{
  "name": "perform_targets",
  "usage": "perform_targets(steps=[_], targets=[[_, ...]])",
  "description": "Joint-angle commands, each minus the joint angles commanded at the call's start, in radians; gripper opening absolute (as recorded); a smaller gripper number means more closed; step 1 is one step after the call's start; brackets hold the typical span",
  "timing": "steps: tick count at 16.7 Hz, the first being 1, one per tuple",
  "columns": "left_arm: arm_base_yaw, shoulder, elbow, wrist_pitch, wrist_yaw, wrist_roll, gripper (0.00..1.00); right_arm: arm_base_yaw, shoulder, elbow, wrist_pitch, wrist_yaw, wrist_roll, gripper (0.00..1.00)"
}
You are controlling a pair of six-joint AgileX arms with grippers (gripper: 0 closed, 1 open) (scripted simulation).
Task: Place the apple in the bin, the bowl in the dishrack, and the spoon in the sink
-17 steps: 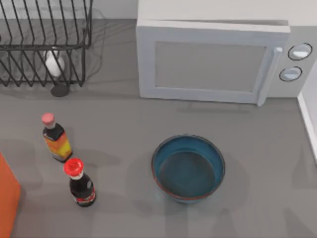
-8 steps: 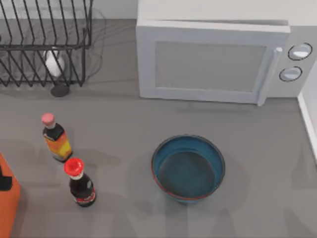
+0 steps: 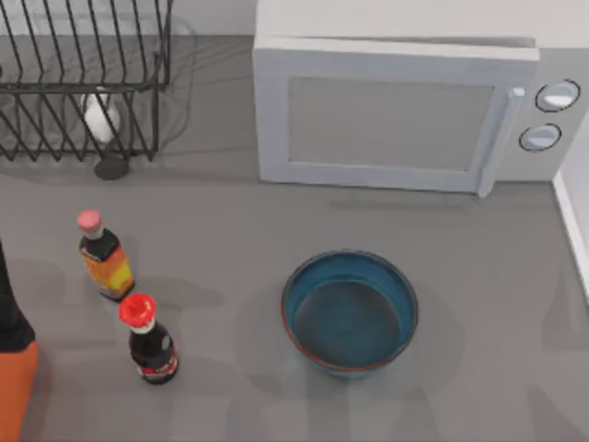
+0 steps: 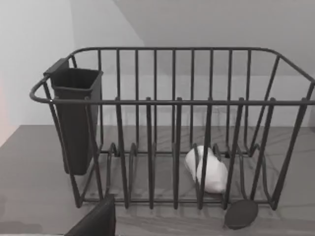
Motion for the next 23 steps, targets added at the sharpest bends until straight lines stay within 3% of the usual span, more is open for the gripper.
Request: perform_targets(steps=[5,10,15,23], targets=[[-0.013,0.031,0.034,-0.027,0.003,-0.011,1.00,0.000,0.000,0.000,0.000,0.000,0.000,1.00],[-0.129,0.276,0.287,-0.205,0.007,-0.124,1.00,0.000,0.000,0.000,0.000,0.000,0.000,1.00],[-0.313,0.755,0.775,-0.518,0.004,-0.304,1.00,0.000,0.000,0.000,0.000,0.000,0.000,1.00],[-0.647,1.716,1.690,-1.104,0.008,-0.625,1.00,0.000,0.000,0.000,0.000,0.000,0.000,1.00]])
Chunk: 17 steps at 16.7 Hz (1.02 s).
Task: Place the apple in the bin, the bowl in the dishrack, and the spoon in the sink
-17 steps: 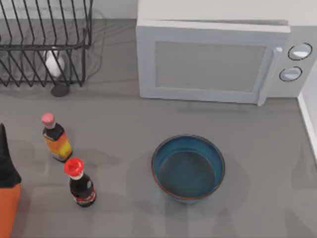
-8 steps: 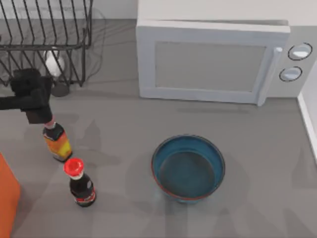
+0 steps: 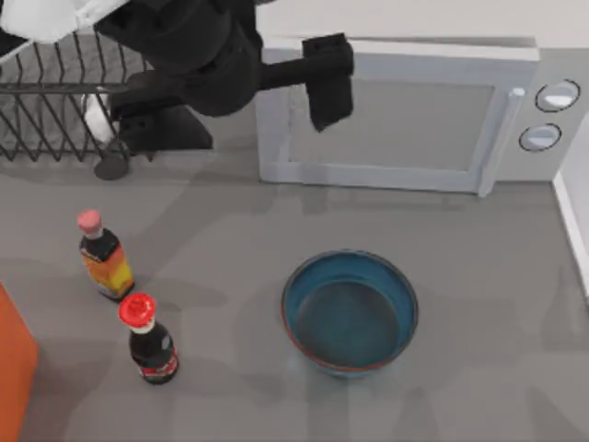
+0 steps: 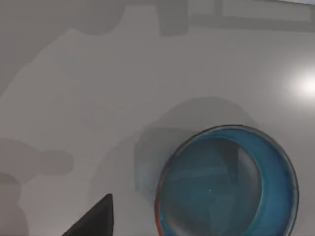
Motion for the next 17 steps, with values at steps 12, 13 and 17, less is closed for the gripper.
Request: perform_targets(steps=[12,13,17], targets=[[-0.312,0.767,0.824,-0.492,-0.001,-0.301,1.00,0.000,0.000,0.000,0.000,0.000,0.000,1.00],[-0.316,0.778,0.836,-0.498,-0.002,-0.305,1.00,0.000,0.000,0.000,0.000,0.000,0.000,1.00],[-0.317,0.780,0.838,-0.499,-0.002,-0.306,1.00,0.000,0.000,0.000,0.000,0.000,0.000,1.00]])
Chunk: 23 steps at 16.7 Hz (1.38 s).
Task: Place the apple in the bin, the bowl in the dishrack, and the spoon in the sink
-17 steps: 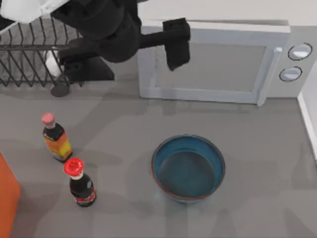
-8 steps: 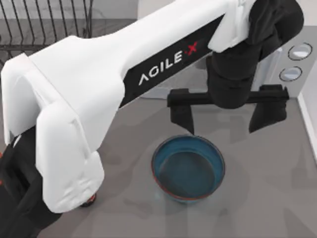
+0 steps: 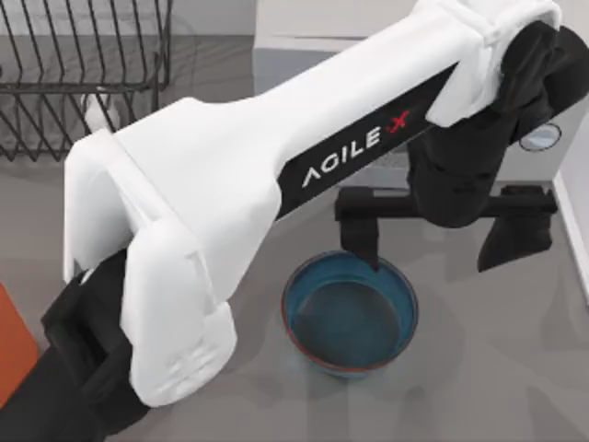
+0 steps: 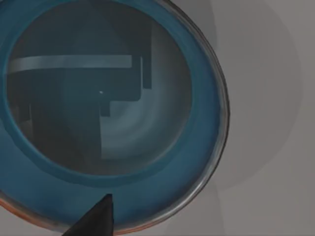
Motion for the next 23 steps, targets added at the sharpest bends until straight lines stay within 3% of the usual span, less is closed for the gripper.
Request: perform_targets(steps=[5,12,18,23], targets=[[0.004,-0.010,-0.076,0.074,0.000,0.004,1.00,0.000,0.000,0.000,0.000,0.000,0.000,1.00],[0.003,-0.036,-0.429,0.392,0.000,0.003,1.00,0.000,0.000,0.000,0.000,0.000,0.000,1.00],[0.002,-0.037,-0.467,0.430,0.000,0.002,1.00,0.000,0.000,0.000,0.000,0.000,0.000,1.00],[0.002,-0.037,-0.467,0.430,0.000,0.002,0.62,0.000,0.000,0.000,0.000,0.000,0.000,1.00]])
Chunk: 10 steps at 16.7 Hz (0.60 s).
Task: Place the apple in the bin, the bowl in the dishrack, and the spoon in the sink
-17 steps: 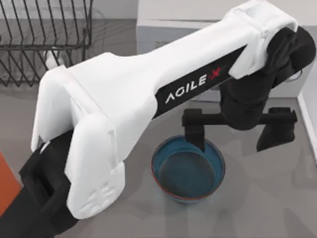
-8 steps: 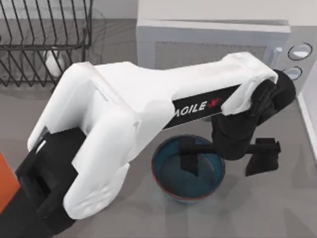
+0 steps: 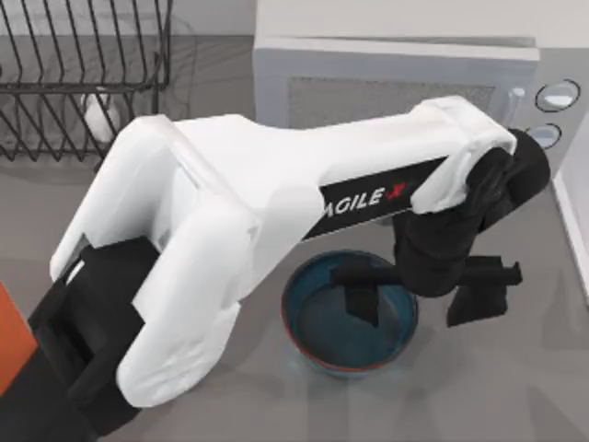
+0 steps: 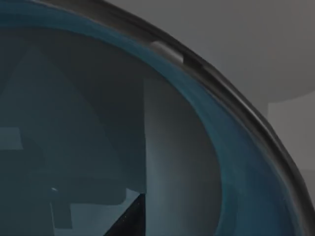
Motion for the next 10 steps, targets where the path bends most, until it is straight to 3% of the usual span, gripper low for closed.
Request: perform_targets(steps=[8,10], targets=[[0.000,0.000,0.000,0.000,0.000,0.000,0.02,0.000,0.000,0.000,0.000,0.000,0.000,1.00],[0.000,0.000,0.000,0.000,0.000,0.000,0.00,0.000,0.000,0.000,0.000,0.000,0.000,1.00]])
